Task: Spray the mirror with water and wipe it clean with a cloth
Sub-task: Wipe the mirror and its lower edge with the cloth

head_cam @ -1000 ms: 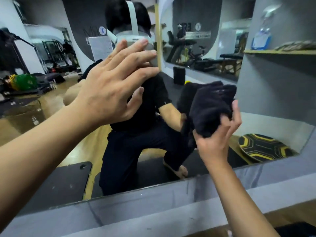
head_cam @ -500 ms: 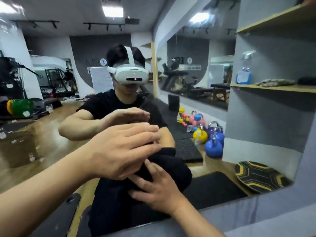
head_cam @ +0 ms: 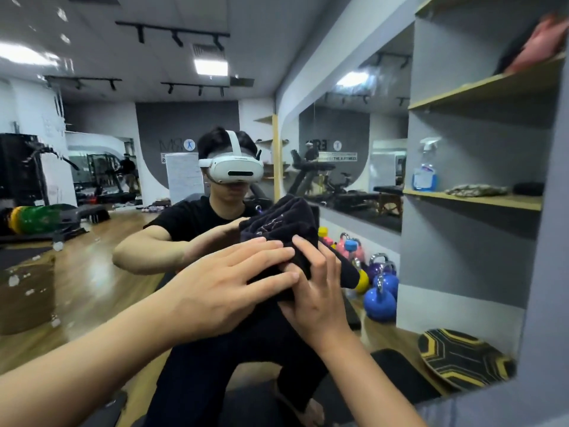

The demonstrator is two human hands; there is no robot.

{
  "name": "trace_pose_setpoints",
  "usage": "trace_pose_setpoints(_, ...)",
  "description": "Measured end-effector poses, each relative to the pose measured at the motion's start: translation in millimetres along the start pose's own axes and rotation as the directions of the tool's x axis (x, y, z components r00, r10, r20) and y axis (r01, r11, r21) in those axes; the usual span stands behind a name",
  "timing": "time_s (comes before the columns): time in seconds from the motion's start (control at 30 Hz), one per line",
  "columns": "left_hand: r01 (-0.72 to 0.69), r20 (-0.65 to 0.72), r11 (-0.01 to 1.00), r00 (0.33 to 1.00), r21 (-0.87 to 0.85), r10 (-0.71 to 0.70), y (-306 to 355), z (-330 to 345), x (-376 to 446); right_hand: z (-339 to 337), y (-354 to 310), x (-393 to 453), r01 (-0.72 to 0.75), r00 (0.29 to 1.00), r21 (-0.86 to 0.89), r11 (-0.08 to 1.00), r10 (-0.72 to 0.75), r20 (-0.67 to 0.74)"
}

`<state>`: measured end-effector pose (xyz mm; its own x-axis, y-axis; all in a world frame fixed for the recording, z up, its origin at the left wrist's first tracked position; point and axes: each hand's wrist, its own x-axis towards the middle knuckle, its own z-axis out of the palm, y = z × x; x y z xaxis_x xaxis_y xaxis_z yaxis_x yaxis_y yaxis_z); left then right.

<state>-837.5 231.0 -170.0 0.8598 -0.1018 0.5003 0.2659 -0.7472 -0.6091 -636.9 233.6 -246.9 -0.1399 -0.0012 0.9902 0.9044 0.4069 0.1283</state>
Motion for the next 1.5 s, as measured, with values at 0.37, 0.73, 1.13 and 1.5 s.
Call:
trace_pose_setpoints(0.37,0.128,-0.208,0.827,0.936,-0.547,-0.283,14.9,21.7,37.1,19.3,-12.6,-12.5,-0.097,0.990,0.042,0.994,0.101,-0.102)
trace_pose_setpoints(0.73,0.042,-0.205,0.915,0.969,-0.402,-0.135,-11.4,26.3,62.7,32.7,12.9,0.1,0.009,0.999,-0.055,0.998,-0.012,-0.048)
trace_pose_setpoints(1.13,0.134,-0.442,0.990,0.891,0.036,-0.104,-100.6,-36.1,136.8,7.5,74.2,181.4,0.400,0.913,0.048,0.915,-0.393,-0.108)
trace_pose_setpoints(1.5,0.291,-0.617,0.946,0.774,0.144,-0.144,-188.0,-114.2,212.0,-3.1,97.7,336.6,0.409,0.912,-0.070,0.910,-0.411,-0.012)
